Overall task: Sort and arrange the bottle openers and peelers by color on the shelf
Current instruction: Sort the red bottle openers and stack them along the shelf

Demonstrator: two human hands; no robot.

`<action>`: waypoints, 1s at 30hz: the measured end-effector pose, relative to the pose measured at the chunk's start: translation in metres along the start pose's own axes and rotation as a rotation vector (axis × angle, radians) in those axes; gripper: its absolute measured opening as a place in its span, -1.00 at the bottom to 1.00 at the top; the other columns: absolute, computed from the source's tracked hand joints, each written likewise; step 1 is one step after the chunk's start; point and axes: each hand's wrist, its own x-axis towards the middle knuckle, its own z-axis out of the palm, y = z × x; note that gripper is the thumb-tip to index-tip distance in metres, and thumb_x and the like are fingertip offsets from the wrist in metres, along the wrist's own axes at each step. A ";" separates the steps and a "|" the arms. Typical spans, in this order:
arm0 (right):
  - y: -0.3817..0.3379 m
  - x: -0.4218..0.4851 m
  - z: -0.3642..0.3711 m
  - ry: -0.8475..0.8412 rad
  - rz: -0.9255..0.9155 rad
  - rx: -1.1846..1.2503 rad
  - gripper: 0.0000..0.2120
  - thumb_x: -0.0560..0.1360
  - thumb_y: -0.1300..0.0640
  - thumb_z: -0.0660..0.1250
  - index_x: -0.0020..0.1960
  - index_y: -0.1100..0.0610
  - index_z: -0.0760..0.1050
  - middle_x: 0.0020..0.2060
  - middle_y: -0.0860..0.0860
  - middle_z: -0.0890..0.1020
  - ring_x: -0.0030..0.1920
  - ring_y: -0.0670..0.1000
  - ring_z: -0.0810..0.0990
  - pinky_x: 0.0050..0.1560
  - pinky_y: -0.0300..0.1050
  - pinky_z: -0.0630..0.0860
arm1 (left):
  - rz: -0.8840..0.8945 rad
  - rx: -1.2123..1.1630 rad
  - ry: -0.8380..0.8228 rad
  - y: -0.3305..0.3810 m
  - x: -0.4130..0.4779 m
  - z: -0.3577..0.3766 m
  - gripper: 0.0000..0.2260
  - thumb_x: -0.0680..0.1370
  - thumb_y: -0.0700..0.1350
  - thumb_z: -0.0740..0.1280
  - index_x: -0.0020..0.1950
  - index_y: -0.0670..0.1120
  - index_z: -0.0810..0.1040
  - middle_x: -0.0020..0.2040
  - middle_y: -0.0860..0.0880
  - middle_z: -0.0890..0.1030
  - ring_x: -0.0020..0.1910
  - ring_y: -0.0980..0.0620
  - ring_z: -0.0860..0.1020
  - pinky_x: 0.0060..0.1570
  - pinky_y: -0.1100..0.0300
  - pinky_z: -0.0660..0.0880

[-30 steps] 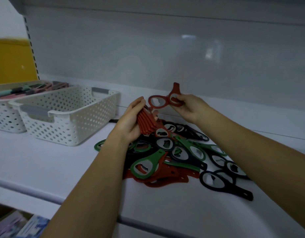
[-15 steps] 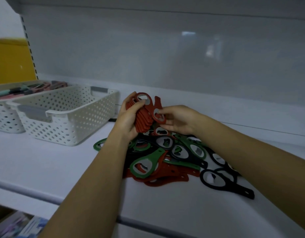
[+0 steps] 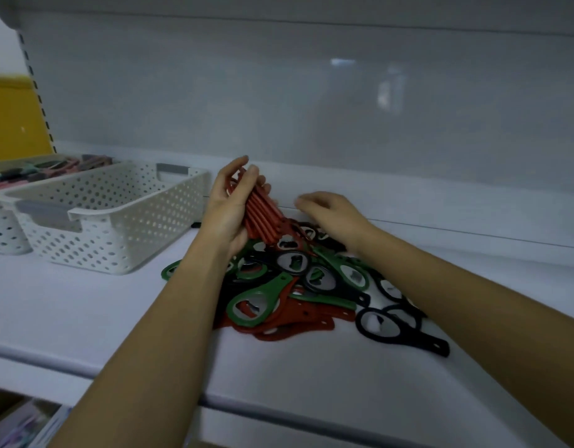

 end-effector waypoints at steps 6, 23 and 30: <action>0.004 -0.053 -0.056 -0.142 -0.048 0.259 -0.77 0.44 0.23 0.39 0.02 0.13 0.39 -0.20 0.07 0.65 -0.20 -0.01 0.64 0.00 -0.12 0.58 | 0.083 0.232 -0.239 -0.017 -0.032 0.065 -0.94 0.55 -0.22 0.27 -0.08 -0.07 0.48 -0.13 -0.09 0.56 -0.22 0.05 0.65 -0.17 0.16 0.61; 0.127 -0.240 -0.208 0.183 0.032 0.062 -0.82 0.44 0.41 0.34 0.03 0.28 0.51 -0.09 0.22 0.66 -0.02 0.13 0.65 0.07 -0.02 0.57 | 0.121 0.566 -0.891 -0.172 -0.160 0.232 -0.73 0.46 -0.16 0.43 0.01 0.19 0.50 -0.06 0.20 0.53 -0.01 0.07 0.52 0.09 0.18 0.48; 0.123 -0.230 -0.197 0.146 0.047 0.078 -0.65 0.41 0.24 0.43 0.13 0.35 0.45 -0.06 0.26 0.62 -0.03 0.11 0.64 0.11 0.01 0.56 | 0.010 0.463 -0.717 -0.171 -0.156 0.220 -0.77 0.49 -0.22 0.38 0.05 0.06 0.50 -0.04 -0.03 0.55 -0.05 0.07 0.54 0.01 0.24 0.52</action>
